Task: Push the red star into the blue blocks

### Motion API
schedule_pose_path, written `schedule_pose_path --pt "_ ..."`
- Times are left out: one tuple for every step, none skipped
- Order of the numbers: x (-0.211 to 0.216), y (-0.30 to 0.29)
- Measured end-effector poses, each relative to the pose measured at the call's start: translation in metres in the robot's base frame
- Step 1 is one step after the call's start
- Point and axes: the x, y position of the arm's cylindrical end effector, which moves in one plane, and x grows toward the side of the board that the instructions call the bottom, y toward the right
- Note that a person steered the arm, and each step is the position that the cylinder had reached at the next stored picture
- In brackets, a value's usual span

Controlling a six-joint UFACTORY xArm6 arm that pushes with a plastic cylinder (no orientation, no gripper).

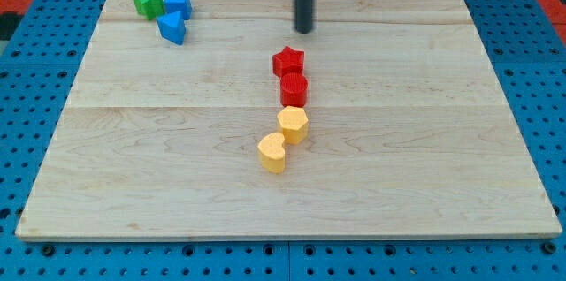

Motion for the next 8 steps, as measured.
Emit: schedule_pose_path --pt "0.065 0.029" --pt "0.107 -0.013" --pt "0.1 -0.096" --pt "0.075 -0.143" --pt "0.075 -0.08" --pt "0.085 -0.042" --pt "0.057 -0.044" --pt "0.032 -0.096"
